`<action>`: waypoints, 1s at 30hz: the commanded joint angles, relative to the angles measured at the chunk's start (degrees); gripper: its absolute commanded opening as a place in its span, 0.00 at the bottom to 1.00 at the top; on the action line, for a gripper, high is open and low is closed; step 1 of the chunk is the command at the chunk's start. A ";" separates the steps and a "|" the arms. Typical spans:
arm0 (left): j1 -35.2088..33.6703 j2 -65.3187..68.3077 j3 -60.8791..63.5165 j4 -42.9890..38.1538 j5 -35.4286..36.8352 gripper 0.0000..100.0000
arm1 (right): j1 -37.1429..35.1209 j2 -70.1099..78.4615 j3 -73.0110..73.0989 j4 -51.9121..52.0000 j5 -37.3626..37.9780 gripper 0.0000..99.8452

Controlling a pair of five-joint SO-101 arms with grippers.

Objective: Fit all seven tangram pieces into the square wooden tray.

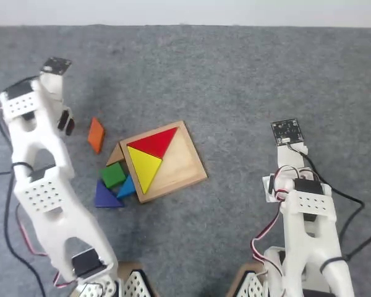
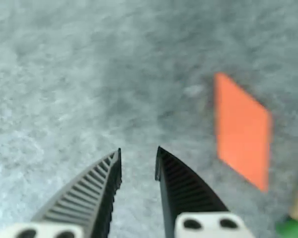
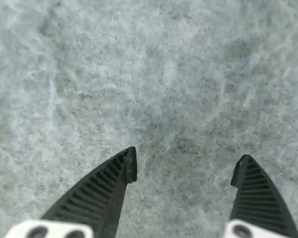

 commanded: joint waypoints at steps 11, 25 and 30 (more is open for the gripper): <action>7.47 -5.36 7.08 -3.34 2.64 0.11 | -0.75 -1.01 -0.44 -1.10 0.53 0.31; 3.43 2.81 7.69 -8.35 0.97 0.11 | -0.57 -1.19 -0.44 -1.10 0.62 0.31; 3.87 -2.73 1.89 -3.25 2.11 0.11 | -0.75 -1.19 -0.35 -1.10 0.62 0.31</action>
